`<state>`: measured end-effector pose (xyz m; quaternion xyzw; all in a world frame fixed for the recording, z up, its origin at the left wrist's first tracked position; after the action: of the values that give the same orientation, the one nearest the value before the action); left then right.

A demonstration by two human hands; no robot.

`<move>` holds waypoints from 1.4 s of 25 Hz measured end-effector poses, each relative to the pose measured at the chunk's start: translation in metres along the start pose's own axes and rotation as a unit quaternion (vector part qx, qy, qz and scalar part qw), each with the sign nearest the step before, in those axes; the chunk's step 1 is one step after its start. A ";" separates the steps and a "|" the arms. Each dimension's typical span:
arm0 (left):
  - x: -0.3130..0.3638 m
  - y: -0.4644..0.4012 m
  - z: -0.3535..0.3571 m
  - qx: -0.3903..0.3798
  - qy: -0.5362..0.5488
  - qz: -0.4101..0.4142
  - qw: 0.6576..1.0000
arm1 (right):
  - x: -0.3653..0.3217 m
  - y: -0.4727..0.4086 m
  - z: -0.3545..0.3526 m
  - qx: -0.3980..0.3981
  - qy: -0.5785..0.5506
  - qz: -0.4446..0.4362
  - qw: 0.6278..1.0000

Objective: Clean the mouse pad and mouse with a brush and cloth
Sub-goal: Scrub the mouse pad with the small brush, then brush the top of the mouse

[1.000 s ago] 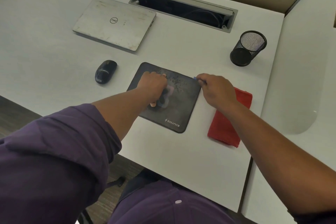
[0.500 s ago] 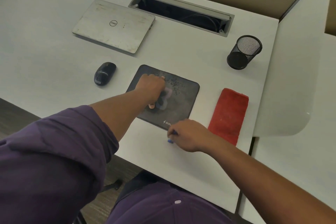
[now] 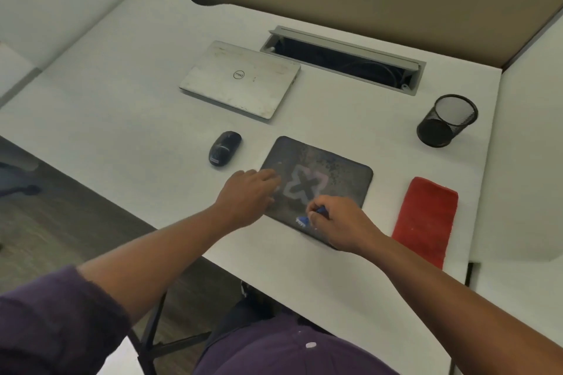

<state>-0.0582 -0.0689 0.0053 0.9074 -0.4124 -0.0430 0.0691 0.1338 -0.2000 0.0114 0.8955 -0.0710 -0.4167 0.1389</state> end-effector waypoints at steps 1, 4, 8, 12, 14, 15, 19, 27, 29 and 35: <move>-0.014 0.010 0.001 0.014 0.028 -0.022 0.999 | -0.008 -0.008 0.003 0.010 -0.020 -0.009 1.000; -0.059 0.034 0.007 0.052 0.112 -0.107 0.987 | -0.036 -0.038 0.017 0.034 -0.050 -0.028 0.998; -0.117 0.050 0.024 0.080 0.220 -0.195 0.952 | -0.074 -0.086 0.037 0.075 -0.053 -0.013 0.996; -0.170 0.049 0.052 0.089 0.278 -0.188 0.938 | -0.107 -0.133 0.051 0.155 -0.080 0.017 0.984; -0.193 0.041 0.060 0.076 0.284 -0.172 0.940 | -0.117 -0.149 0.055 0.200 -0.092 0.040 0.975; -0.204 0.035 0.061 0.065 0.283 -0.166 0.942 | -0.121 -0.154 0.056 0.216 -0.098 0.051 0.970; -0.233 0.008 0.057 -0.059 0.209 -0.136 0.966 | -0.128 -0.165 0.061 0.239 -0.078 0.073 0.965; -0.249 -0.010 0.055 -0.169 0.102 -0.068 0.978 | -0.144 -0.198 0.064 0.235 -0.017 0.014 0.972; -0.252 -0.015 0.052 -0.164 0.088 -0.056 0.981 | -0.143 -0.199 0.063 0.161 -0.004 0.042 0.986; -0.254 -0.020 0.049 -0.150 0.082 -0.043 0.984 | -0.151 -0.205 0.058 0.196 0.025 0.027 0.980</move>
<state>-0.2171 0.1315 -0.0407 0.9041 -0.3544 -0.0326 0.2364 -0.0054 0.0205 0.0223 0.9135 -0.1714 -0.3680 -0.0262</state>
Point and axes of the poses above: each hand's wrist, its own y-axis away from the middle knuckle, its own z-axis out of the palm, x = y × z, the point moved 1 cm from there along -y, towards the middle knuckle, and after that the axes turned 4 degrees about -z, right-handed, at the moved point
